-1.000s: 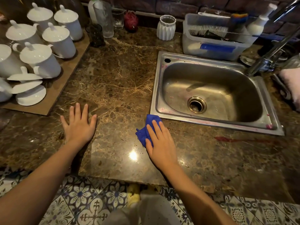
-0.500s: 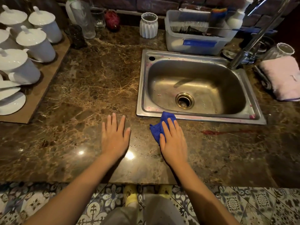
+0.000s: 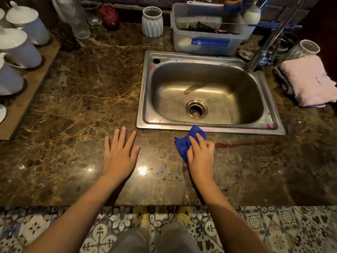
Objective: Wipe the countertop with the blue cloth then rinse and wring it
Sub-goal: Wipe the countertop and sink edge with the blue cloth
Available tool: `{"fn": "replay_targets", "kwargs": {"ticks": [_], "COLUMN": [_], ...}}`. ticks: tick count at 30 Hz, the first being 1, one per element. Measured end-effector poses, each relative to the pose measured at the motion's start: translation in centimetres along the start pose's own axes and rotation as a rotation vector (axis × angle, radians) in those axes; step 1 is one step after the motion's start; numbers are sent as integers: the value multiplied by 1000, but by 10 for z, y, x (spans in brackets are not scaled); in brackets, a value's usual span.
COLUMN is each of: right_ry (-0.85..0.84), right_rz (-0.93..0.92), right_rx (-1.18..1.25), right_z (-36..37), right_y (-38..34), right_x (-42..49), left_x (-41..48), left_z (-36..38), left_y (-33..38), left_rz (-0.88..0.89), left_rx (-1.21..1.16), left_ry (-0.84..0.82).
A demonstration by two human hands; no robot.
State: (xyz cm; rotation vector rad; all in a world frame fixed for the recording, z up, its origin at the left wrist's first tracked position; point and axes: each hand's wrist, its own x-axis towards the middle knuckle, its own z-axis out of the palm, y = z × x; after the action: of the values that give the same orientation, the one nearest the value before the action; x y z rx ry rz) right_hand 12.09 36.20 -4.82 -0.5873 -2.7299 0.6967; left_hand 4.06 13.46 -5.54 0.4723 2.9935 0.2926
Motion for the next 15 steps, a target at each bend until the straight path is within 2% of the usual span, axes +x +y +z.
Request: {"fn": "replay_targets", "kwargs": {"ticks": [2, 3, 5, 7, 10, 15], "right_ry": [-17, -37, -150, -252, -276, -259], "right_rz": [-27, -108, -288, -376, -407, -410], "right_rx": [143, 138, 47, -65, -198, -263], "right_z": [-5, -5, 5, 21, 36, 30], "right_y": [-14, -25, -52, -73, -79, -58], "right_x": [-6, -13, -35, -56, -65, -44], "left_x": [0, 1, 1, 1, 1, 2], "left_z": [0, 0, 0, 1, 1, 3], "left_y": [-4, -4, -4, -4, -3, -2], "left_rz": [-35, -44, -46, -50, -51, -59], "left_rx": [13, 22, 38, 45, 50, 37], "left_ry": [5, 2, -9, -3, 11, 13]}}
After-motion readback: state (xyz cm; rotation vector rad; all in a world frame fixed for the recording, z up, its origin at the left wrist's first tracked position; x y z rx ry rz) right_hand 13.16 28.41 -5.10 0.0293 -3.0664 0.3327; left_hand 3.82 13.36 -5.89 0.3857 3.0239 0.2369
